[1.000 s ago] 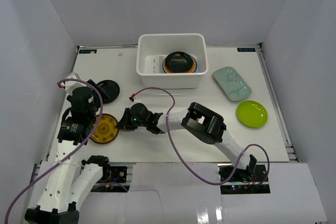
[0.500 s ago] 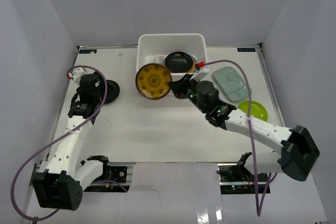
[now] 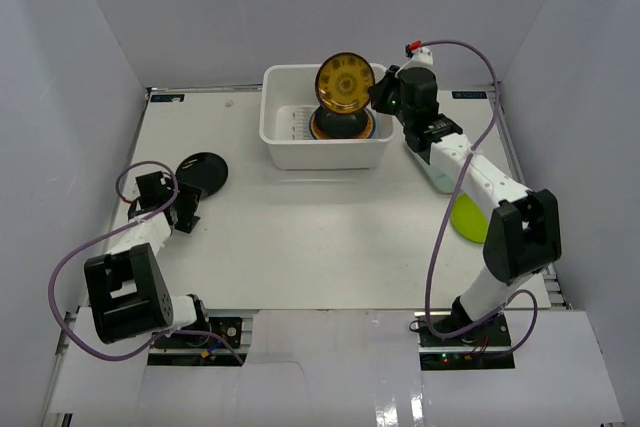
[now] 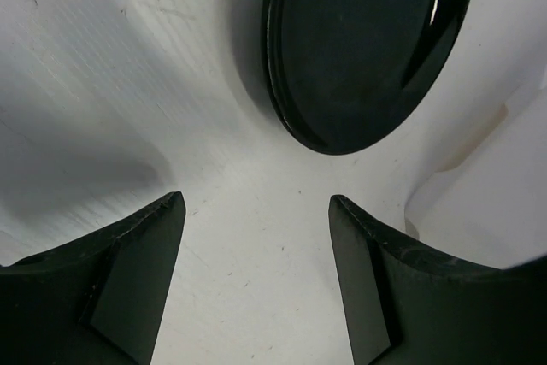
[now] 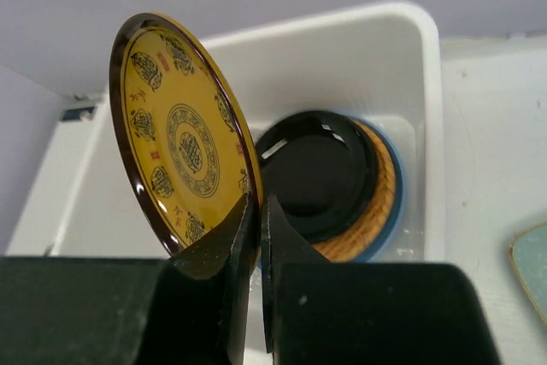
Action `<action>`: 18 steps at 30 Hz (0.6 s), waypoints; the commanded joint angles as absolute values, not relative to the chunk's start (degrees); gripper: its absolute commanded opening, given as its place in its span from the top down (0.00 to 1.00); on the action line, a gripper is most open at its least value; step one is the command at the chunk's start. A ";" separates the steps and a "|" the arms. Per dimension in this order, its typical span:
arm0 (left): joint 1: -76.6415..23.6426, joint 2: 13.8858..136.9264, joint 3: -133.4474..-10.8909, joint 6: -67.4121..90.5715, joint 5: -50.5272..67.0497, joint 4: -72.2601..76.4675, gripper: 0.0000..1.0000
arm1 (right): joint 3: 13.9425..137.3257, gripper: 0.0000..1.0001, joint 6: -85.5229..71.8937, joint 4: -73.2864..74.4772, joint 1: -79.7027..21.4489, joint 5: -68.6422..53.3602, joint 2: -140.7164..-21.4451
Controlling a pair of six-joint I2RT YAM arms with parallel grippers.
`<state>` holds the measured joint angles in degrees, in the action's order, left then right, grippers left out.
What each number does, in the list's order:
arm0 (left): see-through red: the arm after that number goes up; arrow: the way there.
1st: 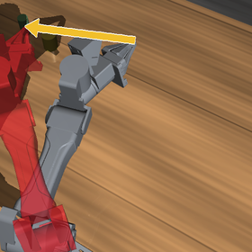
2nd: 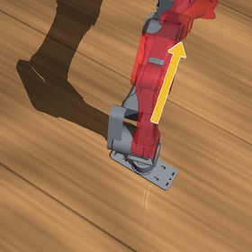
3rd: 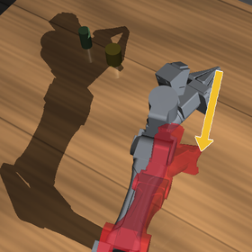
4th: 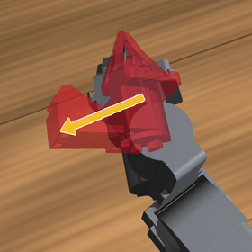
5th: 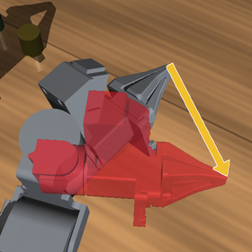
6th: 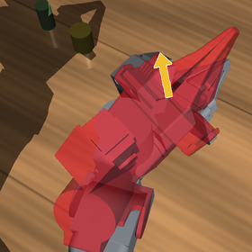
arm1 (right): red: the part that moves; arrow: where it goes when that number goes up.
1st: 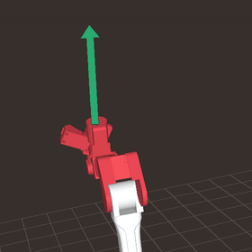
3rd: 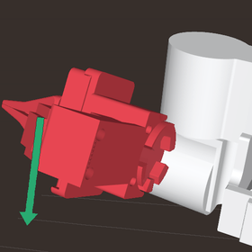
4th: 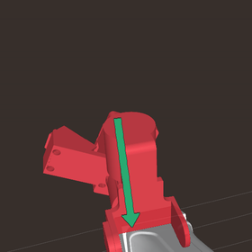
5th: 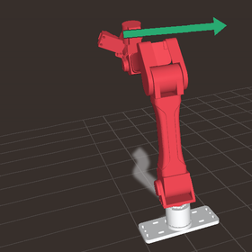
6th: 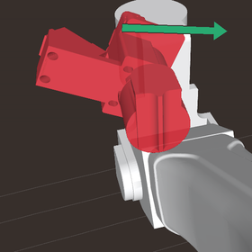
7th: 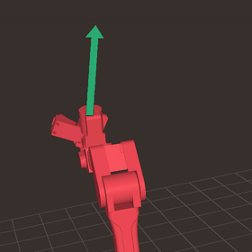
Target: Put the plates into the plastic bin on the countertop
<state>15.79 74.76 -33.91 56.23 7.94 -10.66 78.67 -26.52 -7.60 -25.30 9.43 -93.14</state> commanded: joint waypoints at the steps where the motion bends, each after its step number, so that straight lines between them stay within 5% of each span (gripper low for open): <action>1: 16.44 75.49 -33.58 59.24 10.64 -4.84 0.21 | 83.84 0.92 -25.75 -3.26 -23.91 5.37 -97.11; 5: 16.52 78.74 -33.84 59.94 8.79 -2.48 0.21 | 85.51 0.85 -27.59 -1.85 -22.85 3.09 -100.98; 7: 16.61 81.28 -34.19 60.20 7.66 -1.59 0.21 | 85.69 0.68 -28.65 -1.06 -22.33 0.63 -101.77; 8: 16.70 82.26 -34.80 60.29 7.65 -0.71 0.22 | 85.52 0.50 -28.74 -0.88 -22.32 0.53 -101.60; 11: 16.79 86.39 -35.94 60.47 7.65 -0.44 0.26 | 83.77 0.30 -28.65 -0.70 -21.54 -2.02 -98.97; 18: 16.96 90.96 -37.09 61.44 4.93 2.20 0.45 | 73.32 0.27 -29.35 -2.89 -18.81 -4.75 -85.01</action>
